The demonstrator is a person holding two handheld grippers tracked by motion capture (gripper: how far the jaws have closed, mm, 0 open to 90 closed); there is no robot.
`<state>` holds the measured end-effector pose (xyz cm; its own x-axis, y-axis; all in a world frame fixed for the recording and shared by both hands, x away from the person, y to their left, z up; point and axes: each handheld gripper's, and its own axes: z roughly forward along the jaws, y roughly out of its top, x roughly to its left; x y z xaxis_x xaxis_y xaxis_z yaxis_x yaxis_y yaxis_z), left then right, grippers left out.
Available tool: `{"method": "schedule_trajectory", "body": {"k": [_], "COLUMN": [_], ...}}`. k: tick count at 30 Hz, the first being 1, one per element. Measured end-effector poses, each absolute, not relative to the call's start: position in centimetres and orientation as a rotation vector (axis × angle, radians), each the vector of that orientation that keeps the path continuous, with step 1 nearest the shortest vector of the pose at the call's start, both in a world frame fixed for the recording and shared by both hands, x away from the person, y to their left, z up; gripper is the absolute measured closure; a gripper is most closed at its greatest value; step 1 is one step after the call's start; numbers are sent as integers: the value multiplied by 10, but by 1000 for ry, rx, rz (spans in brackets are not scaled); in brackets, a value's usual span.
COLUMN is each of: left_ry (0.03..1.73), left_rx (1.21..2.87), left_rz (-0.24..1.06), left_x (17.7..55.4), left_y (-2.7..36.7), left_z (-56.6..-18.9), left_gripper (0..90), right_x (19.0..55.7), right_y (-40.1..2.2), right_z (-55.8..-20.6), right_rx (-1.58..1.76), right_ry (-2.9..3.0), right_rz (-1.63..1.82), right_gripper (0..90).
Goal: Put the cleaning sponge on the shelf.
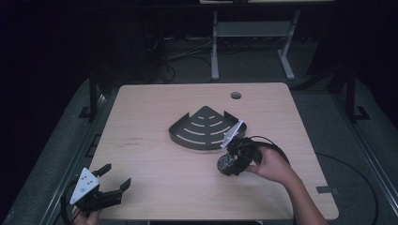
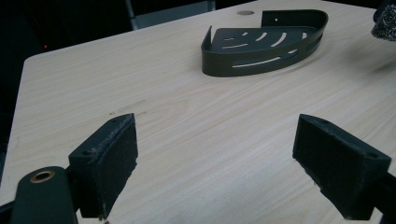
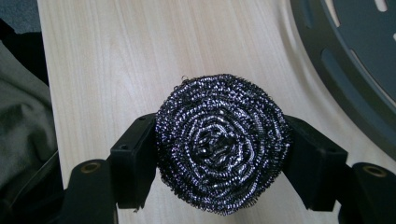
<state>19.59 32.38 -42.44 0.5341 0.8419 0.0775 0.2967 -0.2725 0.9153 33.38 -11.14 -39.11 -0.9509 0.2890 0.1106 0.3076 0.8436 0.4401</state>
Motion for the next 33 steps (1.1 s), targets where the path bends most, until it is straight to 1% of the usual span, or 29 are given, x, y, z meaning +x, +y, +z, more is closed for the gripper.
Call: {"method": "schedule_trajectory", "body": {"k": [22, 33], "left_ry": [940, 944], "left_rx": [1820, 1831], "left_rz": [715, 715], "left_x": [196, 198], "left_y": [321, 320], "left_z": [-424, -425], "left_gripper": [132, 132], "right_x": [351, 367], "right_y": [-105, -98], "right_z": [-374, -371], "right_rx": [-456, -451], "right_ry": [-2970, -2966], "right_rz": [-736, -739], "right_gripper": [315, 315]}}
